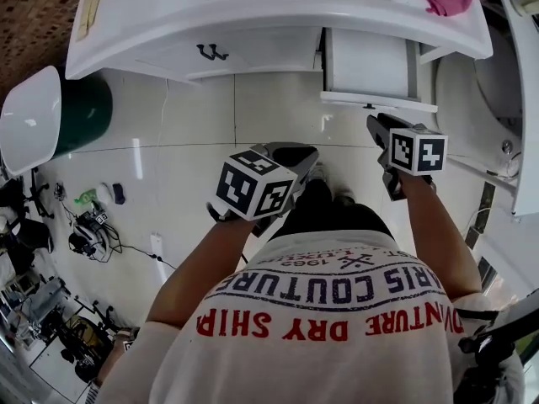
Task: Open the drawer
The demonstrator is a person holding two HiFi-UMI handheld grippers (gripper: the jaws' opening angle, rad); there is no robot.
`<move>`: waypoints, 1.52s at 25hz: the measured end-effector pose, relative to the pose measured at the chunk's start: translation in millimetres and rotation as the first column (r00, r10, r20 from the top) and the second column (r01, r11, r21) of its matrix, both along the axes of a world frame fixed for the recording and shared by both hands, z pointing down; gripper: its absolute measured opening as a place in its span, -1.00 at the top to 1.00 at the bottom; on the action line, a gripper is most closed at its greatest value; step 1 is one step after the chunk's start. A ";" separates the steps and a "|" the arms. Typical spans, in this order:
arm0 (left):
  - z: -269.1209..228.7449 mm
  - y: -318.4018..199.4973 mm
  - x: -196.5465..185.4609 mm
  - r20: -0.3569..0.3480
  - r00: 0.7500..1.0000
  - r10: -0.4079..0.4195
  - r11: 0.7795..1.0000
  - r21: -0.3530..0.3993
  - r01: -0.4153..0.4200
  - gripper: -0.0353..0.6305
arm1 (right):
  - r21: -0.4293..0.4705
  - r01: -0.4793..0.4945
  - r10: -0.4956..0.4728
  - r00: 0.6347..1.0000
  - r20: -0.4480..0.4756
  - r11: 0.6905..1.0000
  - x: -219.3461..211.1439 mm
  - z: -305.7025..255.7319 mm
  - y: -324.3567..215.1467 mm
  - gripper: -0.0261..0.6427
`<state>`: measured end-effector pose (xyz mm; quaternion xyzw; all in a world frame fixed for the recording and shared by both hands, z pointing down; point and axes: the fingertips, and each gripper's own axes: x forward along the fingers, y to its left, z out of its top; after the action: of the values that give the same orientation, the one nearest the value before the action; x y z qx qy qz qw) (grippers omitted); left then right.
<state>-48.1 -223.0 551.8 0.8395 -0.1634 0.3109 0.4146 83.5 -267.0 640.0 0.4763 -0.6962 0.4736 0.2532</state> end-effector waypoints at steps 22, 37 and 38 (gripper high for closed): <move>-168.4 237.8 65.9 -0.138 0.988 -0.066 0.924 0.366 0.113 0.90 | 0.468 0.274 -0.319 0.948 0.018 0.840 -1.7 -249.9 280.2 0.90; -260.3 319.0 41.3 -0.160 0.986 -0.047 0.823 0.553 0.128 0.90 | 0.572 0.325 -0.369 0.928 -0.043 0.753 -28.4 -334.0 372.4 0.90; -260.0 319.2 36.3 -0.157 0.986 -0.052 0.823 0.553 0.131 0.90 | 0.573 0.323 -0.369 0.929 -0.038 0.753 -32.4 -335.0 371.6 0.90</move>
<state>-11.8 96.2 291.9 0.9344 -0.2591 0.1714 0.1742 51.1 104.6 305.0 0.3740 -0.8906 0.2069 0.1553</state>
